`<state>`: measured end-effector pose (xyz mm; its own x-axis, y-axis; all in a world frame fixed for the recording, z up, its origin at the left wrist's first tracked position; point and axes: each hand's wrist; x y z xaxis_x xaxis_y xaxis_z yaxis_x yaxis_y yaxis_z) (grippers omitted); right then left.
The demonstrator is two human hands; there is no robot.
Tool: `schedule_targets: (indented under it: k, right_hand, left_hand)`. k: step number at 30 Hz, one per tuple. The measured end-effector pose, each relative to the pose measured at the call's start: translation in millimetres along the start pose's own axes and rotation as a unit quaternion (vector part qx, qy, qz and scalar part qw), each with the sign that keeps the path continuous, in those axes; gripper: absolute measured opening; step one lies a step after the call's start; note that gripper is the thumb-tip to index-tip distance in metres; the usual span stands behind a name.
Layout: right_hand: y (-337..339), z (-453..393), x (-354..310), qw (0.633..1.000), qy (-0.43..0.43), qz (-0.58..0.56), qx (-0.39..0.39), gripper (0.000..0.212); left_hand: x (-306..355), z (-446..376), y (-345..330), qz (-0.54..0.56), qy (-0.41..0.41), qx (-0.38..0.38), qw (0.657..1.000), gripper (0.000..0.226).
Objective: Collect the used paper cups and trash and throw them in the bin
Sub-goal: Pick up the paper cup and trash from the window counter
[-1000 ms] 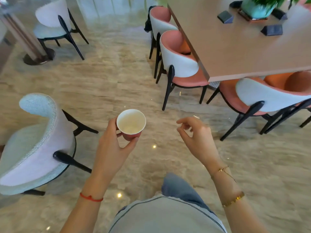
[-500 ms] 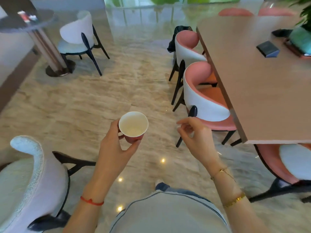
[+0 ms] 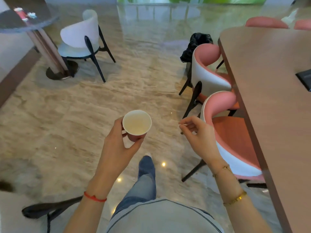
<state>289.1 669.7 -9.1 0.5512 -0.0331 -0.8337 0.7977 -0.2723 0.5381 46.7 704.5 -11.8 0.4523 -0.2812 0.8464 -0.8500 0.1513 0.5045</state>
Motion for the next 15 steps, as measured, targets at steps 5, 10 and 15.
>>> schedule_targets:
  k: [5,10,15]
  right_hand:
    - [-11,-141,1,0.999,-0.012,-0.025,0.030,0.006]
    - [-13,-272,1,0.997,-0.025,-0.062,0.044,0.007]
    - [-17,-376,18,0.995,-0.050,-0.070,0.052,0.008]
  left_hand:
    - [-26,-146,1,0.001,-0.021,-0.010,1.000,0.064]
    - [-38,-288,2,-0.013,-0.036,-0.027,0.999,0.063]
    - [-50,-404,-10,-0.013,-0.044,-0.053,0.998,0.064]
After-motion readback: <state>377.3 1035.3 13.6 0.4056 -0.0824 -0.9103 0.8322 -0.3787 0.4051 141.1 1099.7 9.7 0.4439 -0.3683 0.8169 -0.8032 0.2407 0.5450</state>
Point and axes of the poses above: each hand's wrist, its own z-axis away from the middle knuckle, its own y-axis out of the back of the hand, x = y × z, and after that the axes turned 4 degrees about -x, right-handed
